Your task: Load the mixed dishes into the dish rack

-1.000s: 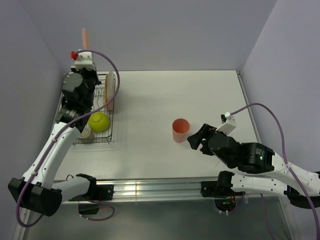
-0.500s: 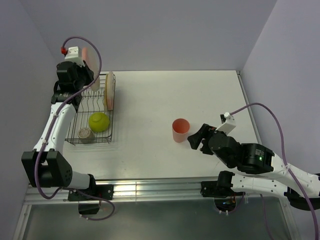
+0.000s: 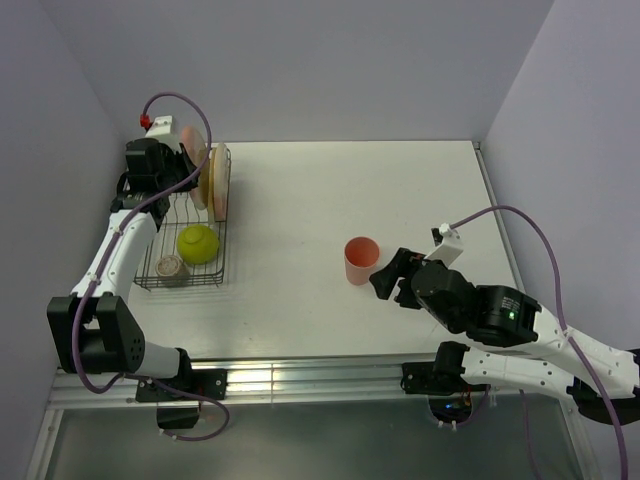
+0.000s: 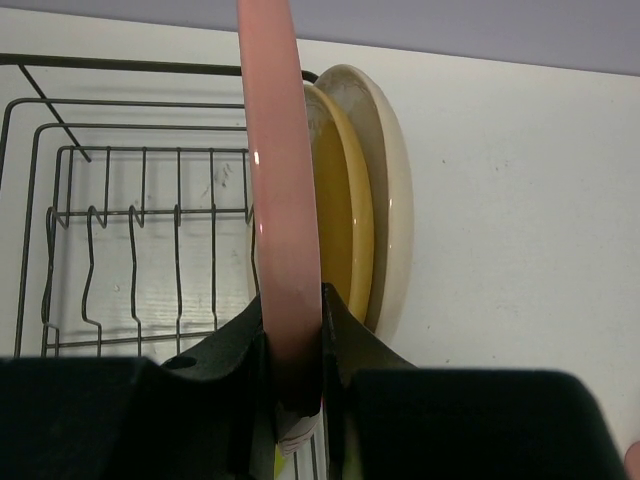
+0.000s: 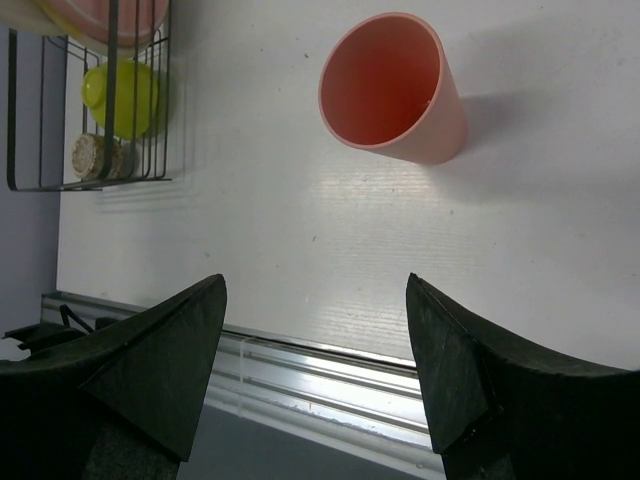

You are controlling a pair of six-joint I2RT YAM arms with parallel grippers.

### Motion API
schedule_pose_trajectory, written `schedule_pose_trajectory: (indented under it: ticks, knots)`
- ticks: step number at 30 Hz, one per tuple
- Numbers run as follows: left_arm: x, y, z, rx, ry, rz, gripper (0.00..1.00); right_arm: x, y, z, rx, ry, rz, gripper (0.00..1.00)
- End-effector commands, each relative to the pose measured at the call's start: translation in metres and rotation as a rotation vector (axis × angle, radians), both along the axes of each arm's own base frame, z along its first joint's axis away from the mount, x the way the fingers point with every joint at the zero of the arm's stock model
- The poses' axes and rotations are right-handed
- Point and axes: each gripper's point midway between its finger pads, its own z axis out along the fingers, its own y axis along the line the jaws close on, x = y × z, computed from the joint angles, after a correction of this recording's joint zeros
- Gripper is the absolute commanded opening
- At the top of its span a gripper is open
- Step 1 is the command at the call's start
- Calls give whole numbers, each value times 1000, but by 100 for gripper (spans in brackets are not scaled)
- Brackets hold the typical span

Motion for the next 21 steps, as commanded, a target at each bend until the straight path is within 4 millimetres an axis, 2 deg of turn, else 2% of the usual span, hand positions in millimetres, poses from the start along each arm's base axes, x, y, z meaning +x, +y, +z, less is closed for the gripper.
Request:
schedule_pose_trajectory:
  ticks: [1,4,5,9,10,11,14,21]
  knots:
    - [14,-2,71,17,-253,-26,0,4,3,5,21,-20,-1,80]
    - [12,0,72,23,-256,-18,0,4,4,5,24,-18,2,80]
    - [12,0,82,25,-296,-18,0,4,4,4,21,-18,3,80]
    - [12,4,80,35,-290,3,0,5,5,4,18,-15,5,80]
    - [12,7,79,40,-287,16,0,5,6,3,15,-12,8,80]
    - [13,18,78,46,-286,38,0,5,6,4,15,-14,7,80]
    - [11,21,79,45,-293,49,0,5,6,3,16,-12,9,80]
    - [2,26,99,33,-360,61,0,7,7,3,13,-10,12,80]
